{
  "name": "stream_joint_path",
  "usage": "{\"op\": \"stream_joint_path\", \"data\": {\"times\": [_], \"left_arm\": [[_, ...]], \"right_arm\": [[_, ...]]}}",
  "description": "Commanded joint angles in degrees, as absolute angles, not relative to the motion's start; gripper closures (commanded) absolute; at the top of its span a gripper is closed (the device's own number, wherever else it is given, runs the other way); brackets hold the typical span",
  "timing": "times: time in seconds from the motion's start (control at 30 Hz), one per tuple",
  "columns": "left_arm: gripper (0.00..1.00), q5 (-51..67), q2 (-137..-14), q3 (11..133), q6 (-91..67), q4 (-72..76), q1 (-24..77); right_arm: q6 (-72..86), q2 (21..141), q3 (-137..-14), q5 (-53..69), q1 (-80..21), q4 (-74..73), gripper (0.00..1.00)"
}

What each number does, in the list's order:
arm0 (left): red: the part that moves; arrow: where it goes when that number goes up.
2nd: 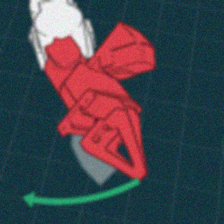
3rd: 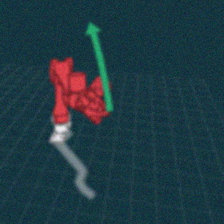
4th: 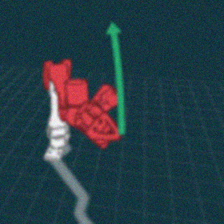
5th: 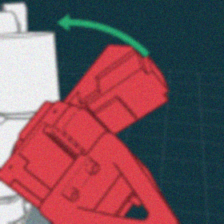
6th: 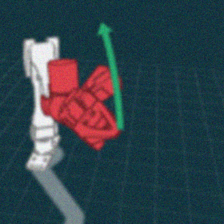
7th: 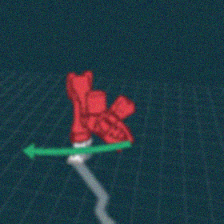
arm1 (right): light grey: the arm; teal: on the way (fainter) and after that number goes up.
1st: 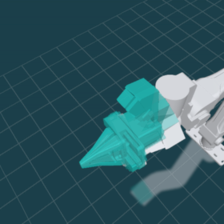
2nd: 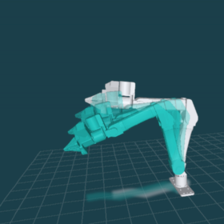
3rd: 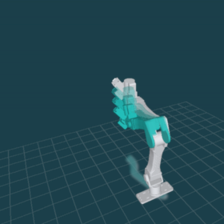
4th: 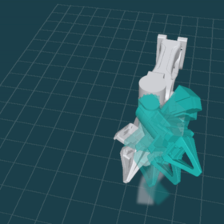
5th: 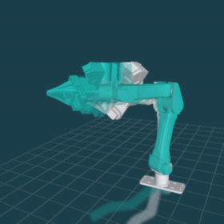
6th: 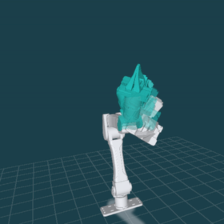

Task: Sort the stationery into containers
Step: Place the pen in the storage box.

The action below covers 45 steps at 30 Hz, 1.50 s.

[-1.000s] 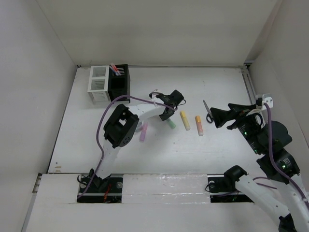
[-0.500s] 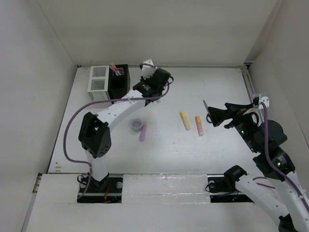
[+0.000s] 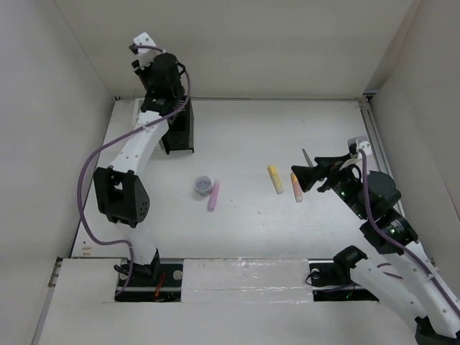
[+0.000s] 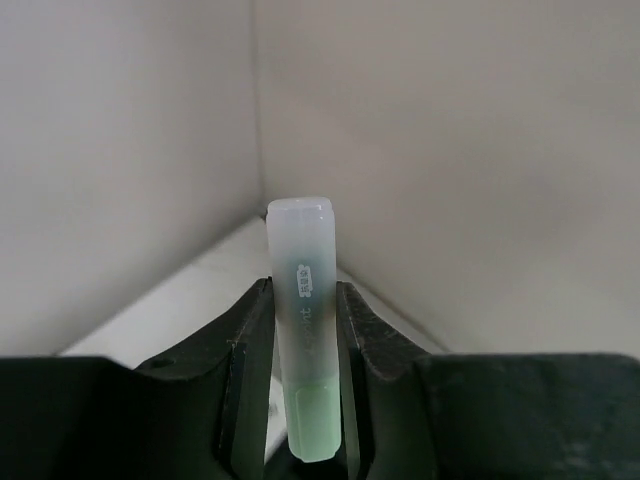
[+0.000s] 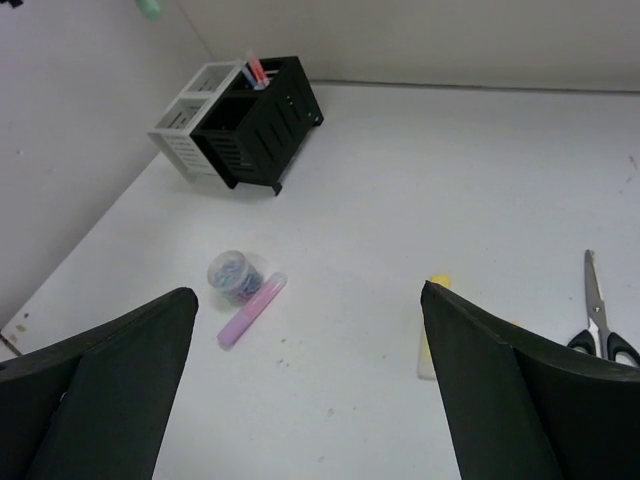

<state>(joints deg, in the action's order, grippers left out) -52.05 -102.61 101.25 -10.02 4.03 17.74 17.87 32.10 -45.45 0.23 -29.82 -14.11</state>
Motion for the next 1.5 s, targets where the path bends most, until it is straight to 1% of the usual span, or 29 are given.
{"op": "stream_joint_path", "data": {"times": [0.0, 0.07, 0.2, 0.27, 0.33, 0.5, 0.57, 0.77, 0.93, 1.17, 1.33, 1.37, 1.4, 1.43, 1.47], "left_arm": [[1.00, -52.73, -104.67, 100.73, 1.74, 24.81, 14.16], [1.00, -51.08, -106.25, 100.72, 3.68, 28.20, 12.40], [1.00, -44.57, -110.11, 101.78, 1.68, 29.53, 7.31], [1.00, -42.64, -111.88, 103.09, 1.67, 30.67, 7.29], [1.00, -41.93, -114.50, 103.10, 2.37, 32.50, 6.77], [1.00, -41.40, -121.63, 108.27, 2.99, 32.52, 6.24], [1.00, -41.40, -122.95, 107.76, 2.47, 33.91, 6.24], [1.00, -42.36, -123.57, 103.01, 3.52, 38.23, 5.63], [1.00, -41.84, -122.17, 95.82, 2.02, 41.04, 3.96], [1.00, -39.74, -119.89, 90.19, -1.84, 41.04, 2.90], [1.00, -36.30, -117.87, 89.47, -4.48, 38.94, 2.90], [0.96, -36.30, -117.08, 89.47, -4.48, 38.94, 2.90], [0.91, -36.30, -117.07, 89.47, -4.48, 38.94, 3.42], [0.77, -36.30, -116.20, 89.47, -4.48, 38.94, 3.43], [0.70, -36.30, -116.19, 88.95, -4.48, 38.94, 3.43]], "right_arm": [[18.63, 32.95, -44.38, 4.47, -30.23, -7.82, 0.00], [18.63, 33.49, -43.86, 5.00, -30.23, -6.25, 0.00], [19.16, 35.76, -43.33, 7.82, -30.23, -4.66, 0.00], [19.69, 36.65, -43.33, 8.34, -30.23, -2.91, 0.00], [19.69, 38.40, -43.33, 8.35, -30.23, -2.12, 0.00], [19.69, 42.18, -44.56, 8.96, -30.23, -0.09, 0.00], [19.69, 43.24, -45.26, 9.84, -30.23, -0.09, 0.00], [19.16, 45.00, -45.79, 10.37, -30.23, 1.49, 0.00], [19.16, 46.23, -45.79, 10.89, -30.23, 2.02, 0.00], [19.78, 46.23, -45.26, 11.43, -30.23, 3.08, 0.00], [20.30, 46.23, -45.26, 11.95, -30.23, 3.08, 0.00], [20.30, 46.23, -45.26, 11.95, -30.76, 3.08, 0.00], [20.30, 45.62, -45.26, 11.95, -30.76, 3.08, 0.00], [20.30, 45.62, -45.26, 11.95, -30.76, 3.08, 0.00], [20.30, 45.62, -45.26, 11.95, -30.76, 3.08, 0.00]]}}
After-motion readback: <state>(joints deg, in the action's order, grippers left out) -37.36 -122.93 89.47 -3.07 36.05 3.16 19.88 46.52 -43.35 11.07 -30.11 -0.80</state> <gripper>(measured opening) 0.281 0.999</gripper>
